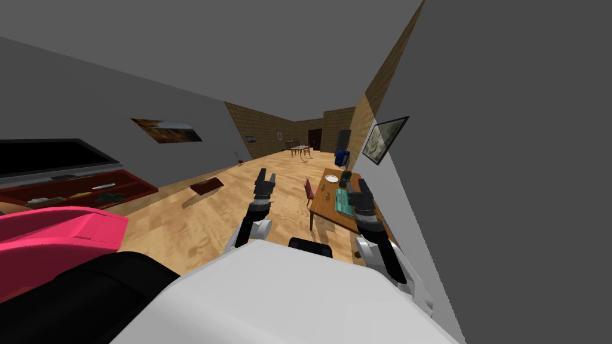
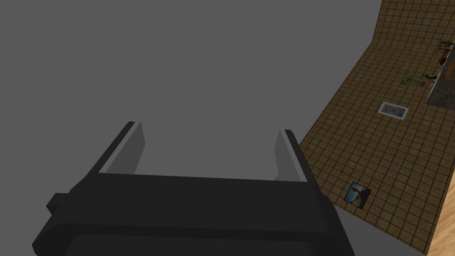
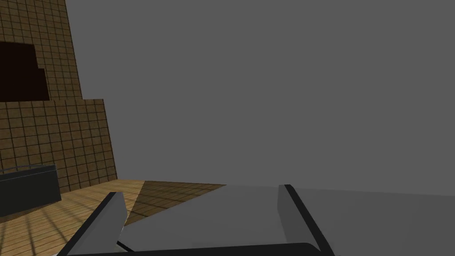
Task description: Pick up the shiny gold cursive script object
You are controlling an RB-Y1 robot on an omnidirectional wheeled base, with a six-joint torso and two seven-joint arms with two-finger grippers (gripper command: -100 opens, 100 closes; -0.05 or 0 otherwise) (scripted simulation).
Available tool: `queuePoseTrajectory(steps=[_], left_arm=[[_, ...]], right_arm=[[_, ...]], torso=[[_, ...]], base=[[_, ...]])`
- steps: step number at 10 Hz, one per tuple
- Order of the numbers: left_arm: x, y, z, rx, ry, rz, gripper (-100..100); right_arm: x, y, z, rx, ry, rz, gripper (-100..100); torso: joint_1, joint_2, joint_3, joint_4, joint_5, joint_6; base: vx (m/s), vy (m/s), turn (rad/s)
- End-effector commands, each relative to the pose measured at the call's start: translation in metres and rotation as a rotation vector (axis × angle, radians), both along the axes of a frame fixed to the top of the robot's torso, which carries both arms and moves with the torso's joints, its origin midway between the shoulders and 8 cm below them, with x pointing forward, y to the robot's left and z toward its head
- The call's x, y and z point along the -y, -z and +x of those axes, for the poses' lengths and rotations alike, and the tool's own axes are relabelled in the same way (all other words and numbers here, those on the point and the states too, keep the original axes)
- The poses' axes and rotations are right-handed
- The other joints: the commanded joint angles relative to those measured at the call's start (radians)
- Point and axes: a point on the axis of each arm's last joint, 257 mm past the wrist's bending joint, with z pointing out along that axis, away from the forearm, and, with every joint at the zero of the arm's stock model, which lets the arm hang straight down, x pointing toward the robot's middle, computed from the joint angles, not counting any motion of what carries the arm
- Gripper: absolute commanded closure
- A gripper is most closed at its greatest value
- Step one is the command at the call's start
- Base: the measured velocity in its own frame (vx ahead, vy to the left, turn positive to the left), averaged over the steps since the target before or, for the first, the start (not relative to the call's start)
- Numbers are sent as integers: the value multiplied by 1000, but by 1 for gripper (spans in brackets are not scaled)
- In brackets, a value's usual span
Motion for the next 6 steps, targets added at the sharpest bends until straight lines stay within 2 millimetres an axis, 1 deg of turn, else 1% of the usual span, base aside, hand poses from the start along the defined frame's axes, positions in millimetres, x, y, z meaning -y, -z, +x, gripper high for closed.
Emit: queuePoseTrajectory(steps=[1,2,3,4,5,6], left_arm=[[0,0,0,0,0,0,0],[0,0,0,0,0,0,0],[0,0,0,0,0,0,0],[0,0,0,0,0,0,0],[0,0,0,0,0,0,0],[0,0,0,0,0,0,0]], right_arm=[[0,11,9,-29,-4,-29,-100],[-2,28,18,-69,-9,-70,-100],[-1,30,19,-73,-8,-71,-100],[-2,48,27,-114,-11,-114,-100],[-1,51,29,-121,-9,-115,-100],[2,75,38,-173,-6,-162,-100]], torso=[[0,0,0,0,0,0],[-1,-1,0,0,0,0],[-1,-2,-1,0,0,0],[-2,-4,-2,-1,0,0],[-2,-4,-2,-1,0,0],[-2,-4,-2,-1,0,0]], base=[[-96,49,11],[-77,49,62],[-51,35,33],[-63,41,91],[-53,45,35],[-56,56,74]])
